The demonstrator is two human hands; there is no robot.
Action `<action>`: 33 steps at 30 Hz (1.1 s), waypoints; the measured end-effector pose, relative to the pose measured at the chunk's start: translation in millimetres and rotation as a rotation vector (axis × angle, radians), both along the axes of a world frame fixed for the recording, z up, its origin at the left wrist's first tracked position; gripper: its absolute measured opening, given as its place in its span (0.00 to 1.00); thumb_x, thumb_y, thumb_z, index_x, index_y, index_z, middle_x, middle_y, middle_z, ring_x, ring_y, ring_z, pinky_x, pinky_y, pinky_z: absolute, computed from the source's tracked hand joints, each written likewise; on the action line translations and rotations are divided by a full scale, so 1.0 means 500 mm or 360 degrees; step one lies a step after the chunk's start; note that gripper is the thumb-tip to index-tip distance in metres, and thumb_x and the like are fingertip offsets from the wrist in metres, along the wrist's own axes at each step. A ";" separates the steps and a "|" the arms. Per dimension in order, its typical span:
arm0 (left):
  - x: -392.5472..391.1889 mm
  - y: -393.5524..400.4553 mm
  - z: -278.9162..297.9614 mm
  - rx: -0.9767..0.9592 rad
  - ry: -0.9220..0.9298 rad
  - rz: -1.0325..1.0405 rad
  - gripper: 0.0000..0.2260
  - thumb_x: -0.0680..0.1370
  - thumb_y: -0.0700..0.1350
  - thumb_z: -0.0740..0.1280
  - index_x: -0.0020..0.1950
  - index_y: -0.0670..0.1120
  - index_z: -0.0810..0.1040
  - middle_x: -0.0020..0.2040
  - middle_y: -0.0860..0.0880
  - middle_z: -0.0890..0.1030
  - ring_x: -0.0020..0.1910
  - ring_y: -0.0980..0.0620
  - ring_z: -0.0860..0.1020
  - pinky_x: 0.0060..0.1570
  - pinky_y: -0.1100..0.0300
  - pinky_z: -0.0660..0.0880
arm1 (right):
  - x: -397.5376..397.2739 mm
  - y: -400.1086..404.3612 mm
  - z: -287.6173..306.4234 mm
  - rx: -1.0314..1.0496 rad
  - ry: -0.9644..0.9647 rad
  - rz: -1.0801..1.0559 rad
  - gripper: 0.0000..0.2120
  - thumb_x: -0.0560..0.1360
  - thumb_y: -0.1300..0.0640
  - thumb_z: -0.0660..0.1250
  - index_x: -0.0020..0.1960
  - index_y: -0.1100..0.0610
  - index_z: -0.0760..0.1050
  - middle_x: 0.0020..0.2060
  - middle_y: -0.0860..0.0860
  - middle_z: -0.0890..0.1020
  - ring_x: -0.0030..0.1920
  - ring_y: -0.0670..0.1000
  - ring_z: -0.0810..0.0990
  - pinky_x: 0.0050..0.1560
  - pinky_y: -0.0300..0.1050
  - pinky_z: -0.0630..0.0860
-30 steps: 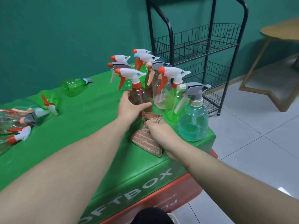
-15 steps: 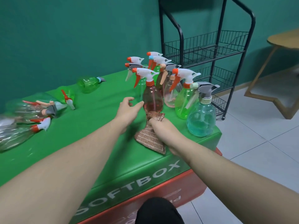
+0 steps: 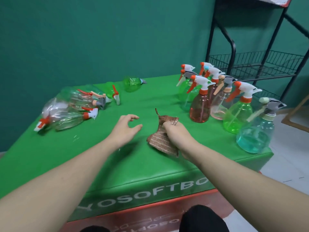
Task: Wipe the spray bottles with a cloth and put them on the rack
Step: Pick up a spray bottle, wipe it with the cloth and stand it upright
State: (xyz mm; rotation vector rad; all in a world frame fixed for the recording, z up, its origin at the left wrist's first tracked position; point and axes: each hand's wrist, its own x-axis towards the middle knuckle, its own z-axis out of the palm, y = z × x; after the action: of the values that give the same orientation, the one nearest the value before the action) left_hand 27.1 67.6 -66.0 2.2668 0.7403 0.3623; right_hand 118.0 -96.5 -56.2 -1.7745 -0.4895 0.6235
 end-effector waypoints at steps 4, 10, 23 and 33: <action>-0.019 0.090 -0.010 0.0055 0.0003 0.0061 0.21 0.83 0.48 0.68 0.75 0.48 0.71 0.74 0.48 0.68 0.45 0.54 0.74 0.38 0.67 0.74 | 0.011 0.068 -0.003 -0.0057 -0.0018 0.0058 0.07 0.80 0.57 0.57 0.43 0.51 0.64 0.39 0.54 0.71 0.40 0.52 0.71 0.44 0.47 0.66; 0.002 0.199 -0.012 0.0161 0.0004 0.0101 0.23 0.81 0.48 0.70 0.75 0.50 0.69 0.74 0.47 0.68 0.56 0.52 0.75 0.56 0.58 0.75 | 0.069 0.165 -0.015 -0.0142 -0.0079 0.0095 0.08 0.81 0.55 0.57 0.43 0.52 0.64 0.40 0.54 0.73 0.40 0.52 0.73 0.44 0.47 0.69; 0.304 0.365 0.039 0.1273 0.0531 -0.0199 0.30 0.80 0.56 0.68 0.80 0.53 0.63 0.82 0.43 0.58 0.80 0.42 0.59 0.77 0.45 0.59 | 0.256 0.337 -0.031 -0.0214 -0.0255 0.0043 0.14 0.81 0.57 0.57 0.37 0.52 0.65 0.34 0.49 0.73 0.37 0.51 0.71 0.37 0.43 0.64; 0.544 0.515 0.019 0.1199 0.0917 0.0018 0.39 0.78 0.59 0.71 0.82 0.57 0.53 0.84 0.39 0.49 0.81 0.29 0.49 0.75 0.28 0.50 | 0.355 0.422 -0.056 -0.0281 -0.0358 0.0057 0.10 0.81 0.55 0.58 0.41 0.53 0.70 0.40 0.53 0.80 0.44 0.56 0.79 0.45 0.45 0.73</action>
State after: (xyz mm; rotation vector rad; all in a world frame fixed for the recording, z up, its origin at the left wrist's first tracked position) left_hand 299.2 325.1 -56.3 3.1429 1.0205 -0.0422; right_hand 295.7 114.7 -84.2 -2.0195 -0.6375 0.5062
